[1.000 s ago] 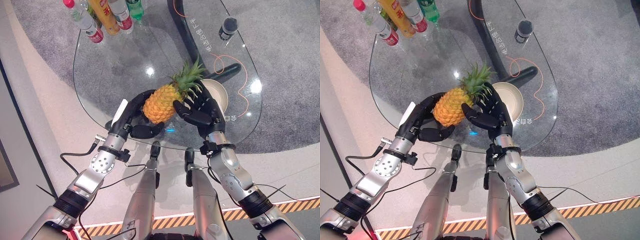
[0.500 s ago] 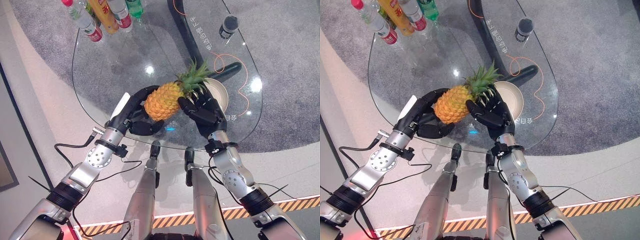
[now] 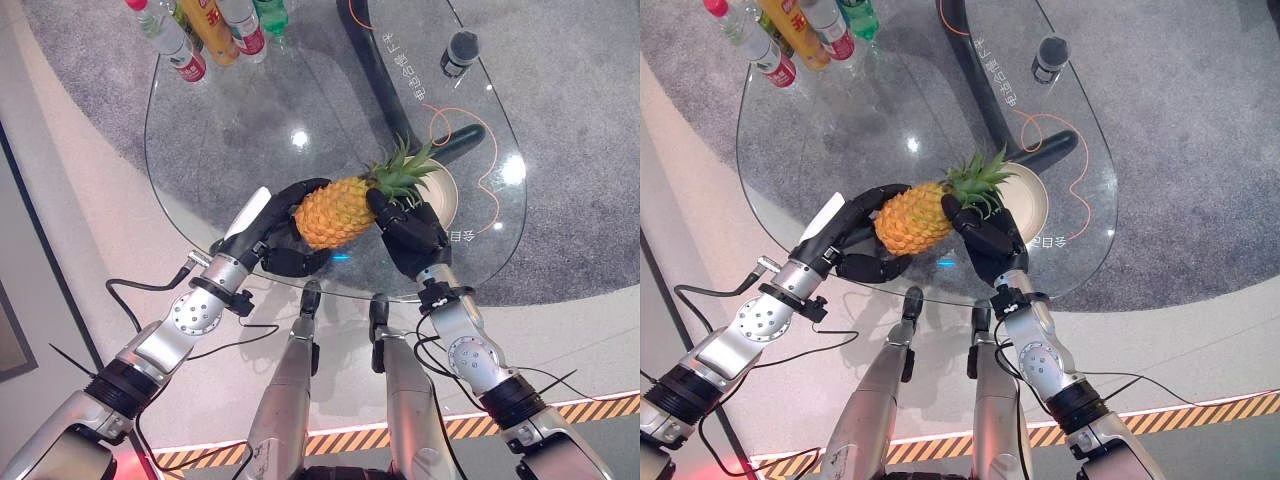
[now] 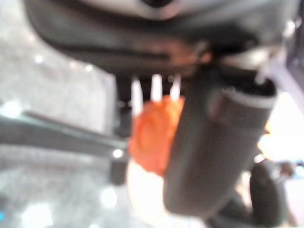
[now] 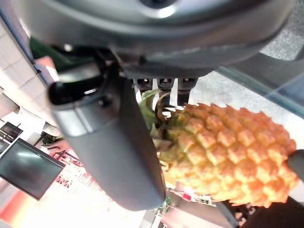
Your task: Pick up the fruit to the plate
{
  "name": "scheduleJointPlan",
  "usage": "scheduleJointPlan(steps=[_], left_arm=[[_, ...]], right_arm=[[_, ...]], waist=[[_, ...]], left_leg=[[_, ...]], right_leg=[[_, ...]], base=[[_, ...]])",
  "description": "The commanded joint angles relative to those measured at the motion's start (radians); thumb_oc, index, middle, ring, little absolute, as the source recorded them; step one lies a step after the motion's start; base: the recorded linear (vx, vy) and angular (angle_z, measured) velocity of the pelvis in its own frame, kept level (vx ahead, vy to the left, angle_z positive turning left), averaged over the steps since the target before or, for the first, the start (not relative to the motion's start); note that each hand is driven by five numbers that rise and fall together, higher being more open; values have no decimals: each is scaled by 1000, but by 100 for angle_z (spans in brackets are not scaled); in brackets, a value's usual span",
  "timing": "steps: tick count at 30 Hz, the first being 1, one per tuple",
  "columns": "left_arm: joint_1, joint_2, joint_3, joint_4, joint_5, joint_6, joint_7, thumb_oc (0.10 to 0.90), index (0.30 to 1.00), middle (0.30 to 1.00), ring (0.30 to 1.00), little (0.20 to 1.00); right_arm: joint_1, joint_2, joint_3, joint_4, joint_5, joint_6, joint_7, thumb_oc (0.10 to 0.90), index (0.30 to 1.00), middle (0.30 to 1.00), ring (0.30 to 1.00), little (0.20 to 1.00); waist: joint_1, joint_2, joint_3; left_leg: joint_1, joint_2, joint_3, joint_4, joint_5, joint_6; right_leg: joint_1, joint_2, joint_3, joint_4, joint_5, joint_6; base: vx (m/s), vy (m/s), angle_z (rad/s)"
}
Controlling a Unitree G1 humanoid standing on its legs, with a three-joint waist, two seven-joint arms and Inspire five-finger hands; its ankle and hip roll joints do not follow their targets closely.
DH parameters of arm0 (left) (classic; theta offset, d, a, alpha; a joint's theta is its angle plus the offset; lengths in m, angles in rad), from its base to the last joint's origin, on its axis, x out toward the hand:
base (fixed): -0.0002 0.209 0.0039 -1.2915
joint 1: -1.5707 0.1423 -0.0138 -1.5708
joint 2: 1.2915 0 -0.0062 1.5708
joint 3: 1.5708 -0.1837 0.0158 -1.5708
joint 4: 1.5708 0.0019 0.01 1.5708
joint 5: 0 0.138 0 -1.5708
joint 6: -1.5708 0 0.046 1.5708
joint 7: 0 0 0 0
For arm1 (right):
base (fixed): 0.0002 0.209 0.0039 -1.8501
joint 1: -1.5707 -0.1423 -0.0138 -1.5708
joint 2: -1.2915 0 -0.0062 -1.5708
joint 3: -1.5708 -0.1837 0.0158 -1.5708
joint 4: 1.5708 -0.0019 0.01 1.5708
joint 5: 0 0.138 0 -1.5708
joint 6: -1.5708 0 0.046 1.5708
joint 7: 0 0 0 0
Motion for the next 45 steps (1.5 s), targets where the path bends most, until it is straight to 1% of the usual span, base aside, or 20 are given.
scheduleJointPlan(steps=[1, 3, 7, 10, 12, 14, 15, 16, 17, 21, 27, 40, 45], left_arm=[[-103, -10, -33, -109, 43, -122, -49, 100, 300, 300, 300, 200], [-109, -5, -40, -102, 41, -120, -55, 100, 300, 300, 300, 200], [-118, 1, -53, -89, 41, -122, -64, 100, 300, 300, 300, 200], [-127, 1, -62, -78, 42, -121, -68, 100, 300, 300, 300, 200], [-130, 5, -65, -74, 35, -122, -73, 100, 300, 300, 300, 200], [-129, 6, -63, -77, 31, -117, -76, 100, 300, 300, 300, 200], [-127, 6, -62, -78, 30, -116, -77, 100, 300, 300, 300, 200], [-125, 5, -61, -78, 31, -117, -76, 100, 300, 300, 300, 200], [-122, 4, -61, -79, 33, -118, -75, 100, 300, 300, 300, 200], [-117, -1, -60, -80, 36, -120, -73, 100, 300, 300, 300, 200], [-118, -10, -59, -71, 43, -127, -72, 100, 300, 300, 300, 200], [-118, -32, -40, -67, 59, -112, -58, 100, 300, 300, 300, 200], [-108, -29, -30, -71, 52, -104, -45, 100, 300, 300, 300, 200]], right_arm=[[-123, 22, -37, -122, 5, -95, 123, 800, 900, 900, 900, 900], [-125, 23, -38, -124, -7, -111, 111, 800, 900, 900, 900, 900], [-126, 19, -57, -121, -26, -163, 56, 800, 900, 900, 900, 900], [-128, 23, -72, -115, -23, -210, 28, 800, 900, 900, 900, 900], [-130, 28, -82, -119, -37, -254, -7, 800, 900, 900, 900, 900], [-129, 36, -88, -131, -43, -265, -14, 800, 900, 900, 900, 900], [-128, 38, -89, -136, -50, -263, -15, 740, 848, 848, 848, 840], [-126, 40, -89, -142, -59, -264, -17, 204, 389, 389, 389, 304], [-125, 41, -88, -147, -72, -264, -16, 100, 300, 300, 300, 200], [-122, 40, -81, -163, -115, -269, -12, 100, 300, 300, 300, 200], [-125, 42, -81, -169, -116, -265, 11, 100, 300, 300, 300, 200], [-123, 47, -67, -183, -153, -202, -7, 100, 300, 300, 300, 200], [-111, 45, -59, -185, -153, -199, 3, 100, 300, 300, 300, 200]], waist=[[-14, 23, -26], [-16, 24, -26], [-19, 23, -26], [-22, 23, -26], [-22, 25, -26], [-23, 26, -26], [-24, 27, -26], [-24, 27, -26], [-24, 28, -26], [-24, 29, -26], [-26, 29, -26], [-28, 24, -26], [-27, 21, -26]], left_leg=[[-2, -81, 50, 149, -191, 54], [-1, -80, 51, 148, -191, 55], [3, -78, 54, 145, -192, 56], [3, -77, 54, 144, -193, 55], [2, -77, 54, 143, -194, 54], [1, -77, 53, 142, -194, 54], [0, -77, 53, 140, -194, 54], [1, -78, 52, 138, -193, 55], [1, -78, 52, 136, -193, 55], [1, -80, 48, 129, -189, 55], [-1, -80, 50, 125, -188, 57], [-8, -79, 50, 120, -181, 58], [-6, -78, 47, 115, -177, 58]], right_leg=[[55, 4, -41, -150, 81, 89], [55, 5, -40, -150, 82, 89], [57, 5, -38, -154, 84, 91], [57, 6, -38, -156, 84, 91], [55, 6, -37, -155, 84, 92], [53, 7, -36, -154, 83, 92], [52, 8, -35, -154, 83, 92], [51, 7, -35, -156, 83, 92], [52, 7, -35, -158, 84, 92], [48, 8, -33, -162, 87, 91], [46, 8, -31, -166, 88, 91], [34, 11, -29, -165, 95, 89], [34, 13, -33, -163, 95, 89]], base=[[0, 0, 0], [0, 0, 0], [0, 0, 0], [0, 0, 0], [0, 0, 0], [0, 0, 0], [0, 0, 0], [0, 0, 0], [0, 0, 0], [0, 0, 0], [0, 0, 0], [0, 0, 0], [0, 0, 0]])
